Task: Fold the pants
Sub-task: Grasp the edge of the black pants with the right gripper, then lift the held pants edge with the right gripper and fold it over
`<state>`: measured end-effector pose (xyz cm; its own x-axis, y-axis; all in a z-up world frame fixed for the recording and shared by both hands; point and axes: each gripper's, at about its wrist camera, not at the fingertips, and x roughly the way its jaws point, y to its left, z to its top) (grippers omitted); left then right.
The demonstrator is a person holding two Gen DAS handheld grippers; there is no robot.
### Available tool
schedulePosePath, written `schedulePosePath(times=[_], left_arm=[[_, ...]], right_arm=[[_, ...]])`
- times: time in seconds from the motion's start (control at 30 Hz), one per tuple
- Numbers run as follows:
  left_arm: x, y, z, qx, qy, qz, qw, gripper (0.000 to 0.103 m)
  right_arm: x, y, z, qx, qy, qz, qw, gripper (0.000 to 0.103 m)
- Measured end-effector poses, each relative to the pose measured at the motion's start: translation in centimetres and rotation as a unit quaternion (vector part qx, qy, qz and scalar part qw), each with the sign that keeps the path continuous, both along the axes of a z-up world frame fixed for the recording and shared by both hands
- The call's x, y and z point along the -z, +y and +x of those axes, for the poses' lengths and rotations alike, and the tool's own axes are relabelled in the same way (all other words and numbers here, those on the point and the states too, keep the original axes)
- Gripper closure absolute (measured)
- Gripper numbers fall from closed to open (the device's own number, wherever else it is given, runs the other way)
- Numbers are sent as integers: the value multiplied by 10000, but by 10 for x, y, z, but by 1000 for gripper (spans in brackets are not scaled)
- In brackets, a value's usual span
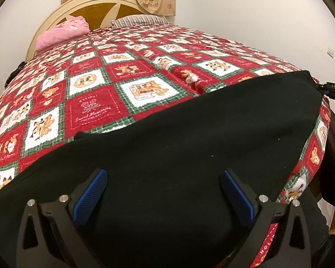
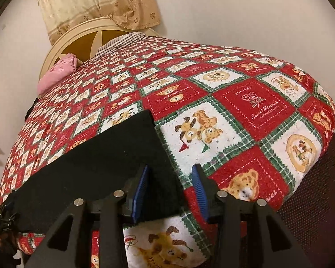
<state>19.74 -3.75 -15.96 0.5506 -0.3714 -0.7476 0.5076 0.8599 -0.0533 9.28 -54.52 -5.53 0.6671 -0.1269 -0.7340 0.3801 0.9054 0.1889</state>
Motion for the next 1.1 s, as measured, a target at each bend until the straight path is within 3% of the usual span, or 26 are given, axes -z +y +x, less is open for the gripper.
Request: schedulePosePath(times=[0.23,0.37,0.5,0.67,0.83,0.97,1.1], left_arm=[[0,1,0,14,24,-31,10000,0],[0,1,1,29,44,-73,10000,0],[-1,2,-1,37,33,-102,9999,0],[-1,2,-1,47,33,-139,9999,0],[-1,2,0,43,31,-156,9999,0],[-3,7,-3,21,-22,-378,9993,0],[-9,24,-9,-173,-75,-881,9959,0]], right_arm=[[1,0,-1,-9,-225,332,9992,61],[5,6,4,-42,-100,-26,9999,69],[1,-1,3,-7,-195,399,9990,87],[-2,-2,-1,-17,-300,628,9976,91],[-22,14,-9,-89,-592,426,9973,92],[-46,39,-11,-350,-786,208,9961,92],[-67,70,-9,-654,-914,-24,9937,92]])
